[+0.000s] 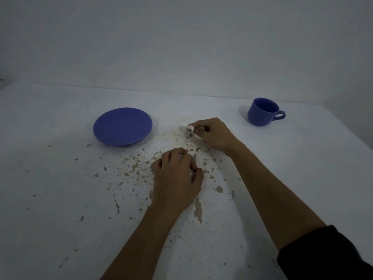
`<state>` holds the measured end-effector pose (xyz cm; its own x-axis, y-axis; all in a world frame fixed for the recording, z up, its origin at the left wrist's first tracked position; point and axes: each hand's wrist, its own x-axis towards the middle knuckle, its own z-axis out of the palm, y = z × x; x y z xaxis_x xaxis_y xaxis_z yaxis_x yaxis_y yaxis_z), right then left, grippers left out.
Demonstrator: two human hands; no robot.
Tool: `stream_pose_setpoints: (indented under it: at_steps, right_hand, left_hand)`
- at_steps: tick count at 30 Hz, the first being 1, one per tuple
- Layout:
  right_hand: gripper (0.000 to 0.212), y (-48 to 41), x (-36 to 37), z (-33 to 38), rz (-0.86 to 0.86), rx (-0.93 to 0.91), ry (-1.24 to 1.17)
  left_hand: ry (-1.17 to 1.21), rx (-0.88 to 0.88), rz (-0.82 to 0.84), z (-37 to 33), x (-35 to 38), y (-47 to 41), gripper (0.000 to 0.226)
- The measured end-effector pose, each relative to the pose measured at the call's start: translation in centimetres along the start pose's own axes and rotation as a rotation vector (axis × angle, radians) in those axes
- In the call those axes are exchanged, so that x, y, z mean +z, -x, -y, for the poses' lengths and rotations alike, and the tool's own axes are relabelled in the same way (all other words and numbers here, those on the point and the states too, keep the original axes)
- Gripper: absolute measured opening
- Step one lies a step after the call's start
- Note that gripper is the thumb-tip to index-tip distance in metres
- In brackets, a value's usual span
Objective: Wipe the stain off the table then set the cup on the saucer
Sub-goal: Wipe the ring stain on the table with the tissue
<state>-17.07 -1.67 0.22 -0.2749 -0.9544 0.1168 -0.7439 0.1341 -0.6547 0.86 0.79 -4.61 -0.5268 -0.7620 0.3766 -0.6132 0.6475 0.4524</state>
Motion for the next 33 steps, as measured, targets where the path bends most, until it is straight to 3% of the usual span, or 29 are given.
stream_pose_setpoints:
  at_steps: [3,6,9,13,17,22,33]
  right_hand:
    - [0.021,0.3,-0.4,0.3,-0.085,0.243,-0.39]
    - [0.021,0.6,-0.8,0.5,-0.061,0.358,-0.481]
    - [0.019,0.4,-0.7,0.4,-0.041,0.362,-0.267]
    - [0.017,-0.5,0.3,-0.4,-0.189,0.324,0.118]
    - [0.017,0.0,1.3,-0.5,-0.344,0.094,0.365]
    - [0.026,0.2,1.9,0.3,-0.152,-0.053,0.453]
    - [0.018,-0.6,2.1,1.3,-0.148,-0.017,0.376]
  left_hand:
    - [0.006,0.001,-0.003,0.0,0.0,0.0,0.014]
    - [0.001,0.002,-0.005,0.0,-0.1,0.1,0.014]
    - [0.0,-0.004,0.004,-0.1,0.0,0.0,0.014]
    - [-0.004,-0.01,0.001,-0.1,0.0,0.0,0.013]
    - [-0.003,-0.006,-0.009,-0.1,0.0,0.0,0.013]
    - [-0.006,-0.006,-0.013,0.1,0.1,0.0,0.013]
    - [-0.008,-0.003,-0.018,0.0,0.2,-0.1,0.013]
